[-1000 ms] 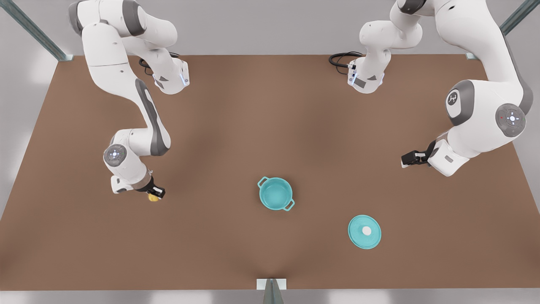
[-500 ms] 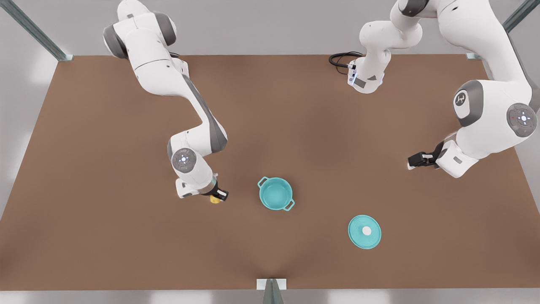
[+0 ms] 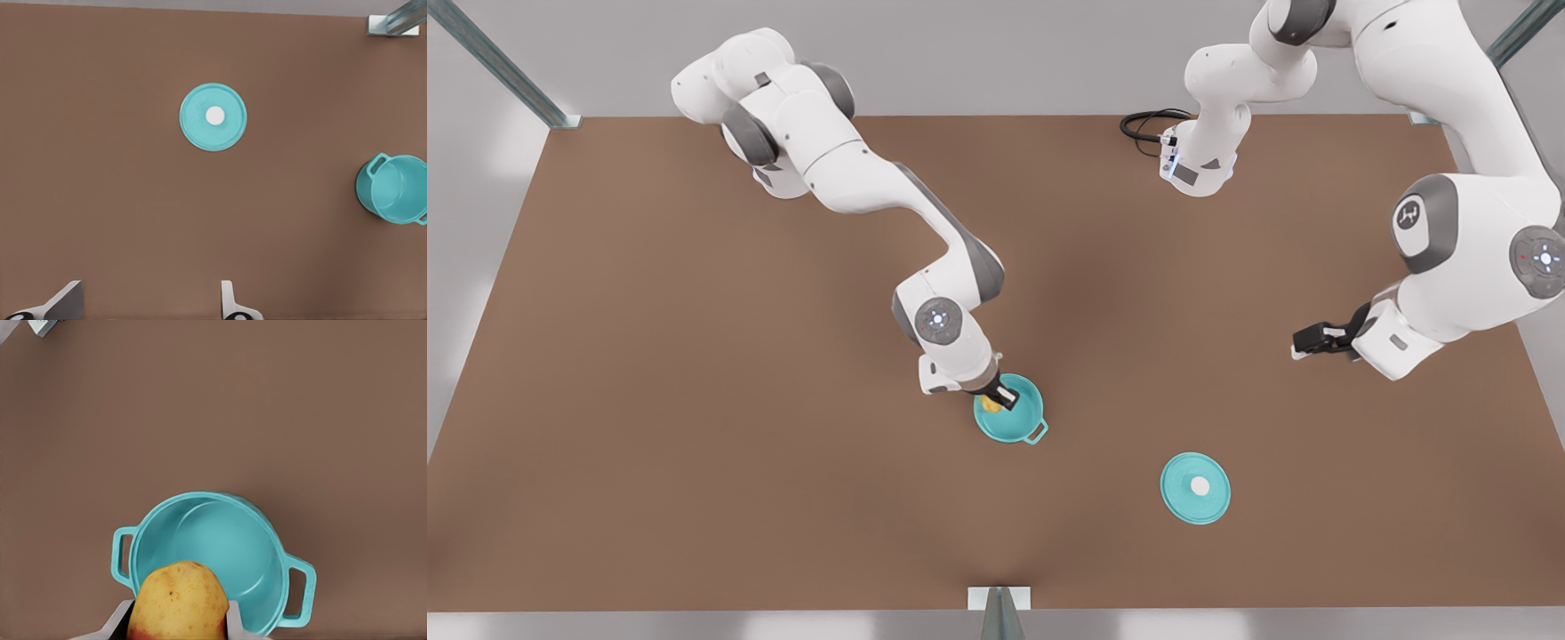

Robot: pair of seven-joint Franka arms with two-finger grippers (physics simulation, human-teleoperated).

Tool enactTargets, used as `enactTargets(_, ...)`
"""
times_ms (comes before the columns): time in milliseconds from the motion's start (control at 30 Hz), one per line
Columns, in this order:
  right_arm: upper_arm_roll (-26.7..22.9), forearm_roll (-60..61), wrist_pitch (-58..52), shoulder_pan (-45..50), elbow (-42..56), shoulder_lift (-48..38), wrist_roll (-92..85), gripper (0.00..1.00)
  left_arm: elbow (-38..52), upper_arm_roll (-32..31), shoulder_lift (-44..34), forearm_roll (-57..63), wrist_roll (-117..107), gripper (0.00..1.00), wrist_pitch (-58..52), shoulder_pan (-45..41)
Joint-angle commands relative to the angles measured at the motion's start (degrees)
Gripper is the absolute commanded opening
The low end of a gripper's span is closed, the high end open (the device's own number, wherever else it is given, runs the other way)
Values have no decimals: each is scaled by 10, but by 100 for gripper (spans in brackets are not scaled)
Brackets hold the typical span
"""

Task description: Open the pot lid and put the potato into the pot

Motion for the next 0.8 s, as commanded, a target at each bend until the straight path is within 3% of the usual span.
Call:
enactTargets(0, 2, 8, 35, 1, 3, 6, 174, 53, 1, 0, 0, 0, 27, 100, -3, 2)
enactTargets(300, -14, 8, 64, 22, 10, 55, 174, 53, 0, 0, 1, 4, 27, 100, -2, 1)
enactTargets(333, -16, 7, 64, 22, 10, 55, 159, 100, 0, 0, 1, 5, 27, 100, -2, 1)
enactTargets(500, -28, 4, 45, 16, 10, 29, 152, 100, 0, 1, 1, 5, 27, 100, -2, 1)
enactTargets(533, -40, -10, -16, 1, 5, -18, 102, 100, 0, 1, 1, 5, 27, 100, -1, 1)
enactTargets(633, -35, -36, -231, -173, -55, -131, -212, 100, 0, 0, 2, 5, 27, 100, -1, 1)
enactTargets(733, -34, -135, -280, -333, -137, -200, -583, 100, 0, 0, 2, 4, 27, 100, -1, 1)
enactTargets(767, -33, -150, -274, -353, -160, -210, -628, 100, 0, 0, 2, 4, 27, 100, -1, 1)
